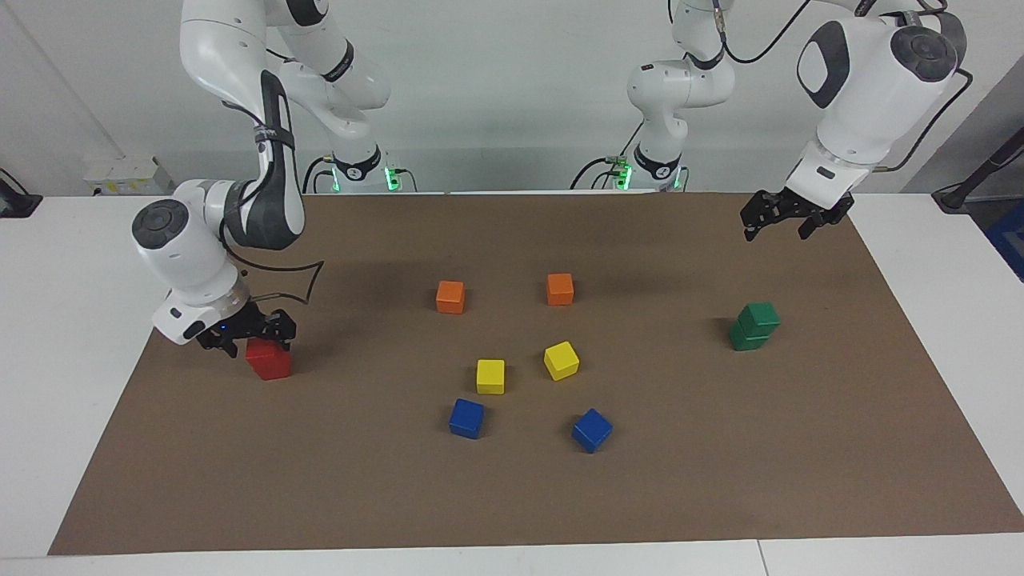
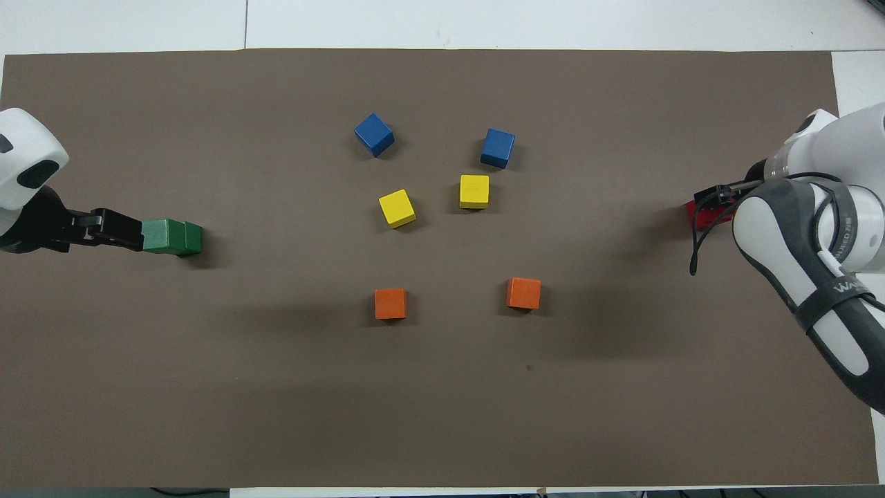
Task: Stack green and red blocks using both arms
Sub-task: 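Lower the red cube onto the placed red cube and open the right gripper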
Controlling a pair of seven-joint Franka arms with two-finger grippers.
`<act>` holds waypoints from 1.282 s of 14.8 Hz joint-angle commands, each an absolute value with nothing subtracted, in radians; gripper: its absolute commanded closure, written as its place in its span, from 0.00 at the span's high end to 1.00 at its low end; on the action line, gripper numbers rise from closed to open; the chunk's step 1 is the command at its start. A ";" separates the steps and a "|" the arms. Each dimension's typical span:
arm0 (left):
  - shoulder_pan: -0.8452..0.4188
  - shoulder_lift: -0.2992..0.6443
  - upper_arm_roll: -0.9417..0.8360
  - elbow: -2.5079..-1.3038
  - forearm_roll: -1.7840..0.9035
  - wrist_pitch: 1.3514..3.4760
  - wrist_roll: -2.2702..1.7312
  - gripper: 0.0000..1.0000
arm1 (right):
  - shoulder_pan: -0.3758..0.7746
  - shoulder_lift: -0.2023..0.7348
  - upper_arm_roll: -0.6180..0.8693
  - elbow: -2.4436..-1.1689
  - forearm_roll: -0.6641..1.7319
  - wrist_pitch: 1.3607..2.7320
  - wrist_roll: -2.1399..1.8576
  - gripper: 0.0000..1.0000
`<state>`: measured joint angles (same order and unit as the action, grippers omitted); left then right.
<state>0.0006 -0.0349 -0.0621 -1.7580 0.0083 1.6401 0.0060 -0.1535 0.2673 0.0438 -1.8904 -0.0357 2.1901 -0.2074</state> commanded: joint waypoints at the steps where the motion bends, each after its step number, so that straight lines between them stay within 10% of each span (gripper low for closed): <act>1: -0.014 -0.040 -0.051 -1.755 -0.034 1.654 0.002 1.00 | -0.158 0.213 0.067 -1.861 -0.031 2.126 -0.187 1.00; 10: -0.014 -0.041 -0.051 -1.758 -0.038 1.652 0.000 1.00 | -0.158 0.000 0.135 -1.772 -0.009 1.815 -0.160 1.00; 19: 0.000 -0.043 -0.046 -1.758 -0.038 1.652 0.002 1.00 | -0.091 -0.008 0.108 -1.686 0.002 1.680 -0.146 1.00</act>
